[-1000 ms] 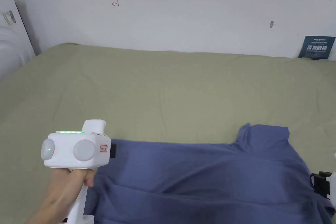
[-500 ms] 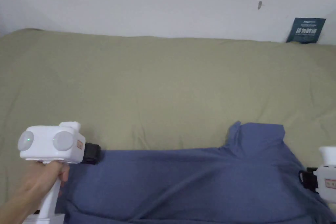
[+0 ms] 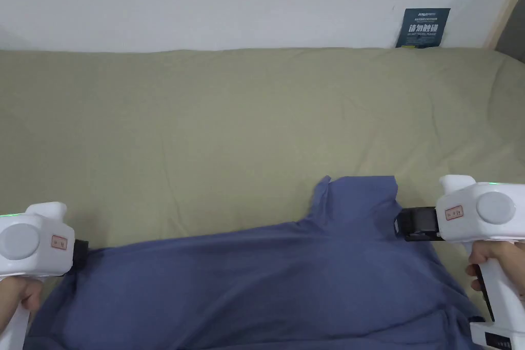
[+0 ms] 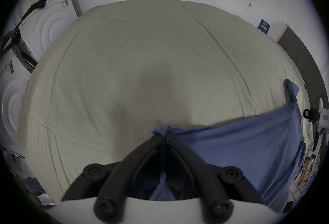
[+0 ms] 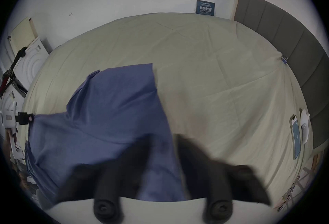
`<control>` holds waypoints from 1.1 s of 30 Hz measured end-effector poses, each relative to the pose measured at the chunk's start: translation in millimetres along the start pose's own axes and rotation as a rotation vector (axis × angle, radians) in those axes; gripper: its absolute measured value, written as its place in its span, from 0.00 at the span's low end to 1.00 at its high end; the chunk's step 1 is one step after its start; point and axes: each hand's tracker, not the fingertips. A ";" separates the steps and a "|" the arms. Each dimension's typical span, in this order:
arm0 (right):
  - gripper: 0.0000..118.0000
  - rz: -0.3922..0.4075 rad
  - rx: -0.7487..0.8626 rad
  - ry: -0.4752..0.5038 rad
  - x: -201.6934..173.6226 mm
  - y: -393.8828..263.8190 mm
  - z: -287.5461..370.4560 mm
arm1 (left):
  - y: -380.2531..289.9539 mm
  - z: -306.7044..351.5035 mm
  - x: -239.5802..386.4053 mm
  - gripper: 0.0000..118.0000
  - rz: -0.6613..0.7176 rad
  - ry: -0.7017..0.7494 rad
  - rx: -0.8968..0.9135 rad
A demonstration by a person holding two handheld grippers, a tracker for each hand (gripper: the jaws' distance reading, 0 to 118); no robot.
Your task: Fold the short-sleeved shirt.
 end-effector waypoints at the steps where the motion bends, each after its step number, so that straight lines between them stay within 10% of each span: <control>1: 0.94 -0.004 0.066 -0.016 -0.1 7.2 1.0 | -0.4 1.1 0.1 0.01 -0.001 0.001 0.001; 8: 0.70 0.057 -0.053 -0.045 -5.0 -1.9 -26.1 | -2.4 -10.3 -8.5 0.02 0.019 -0.001 0.001; 10: 0.14 0.057 -0.043 -0.043 -4.5 -1.8 -16.4 | -9.8 9.7 7.8 0.02 0.006 0.010 0.013; 11: 0.03 0.069 -0.014 -0.035 -3.1 -1.9 -9.7 | -12.0 13.0 9.5 0.02 0.002 0.010 0.016; 33: 0.03 0.013 0.202 0.174 17.7 -151.6 172.9 | -140.0 174.1 -48.6 0.02 -0.029 -0.123 0.174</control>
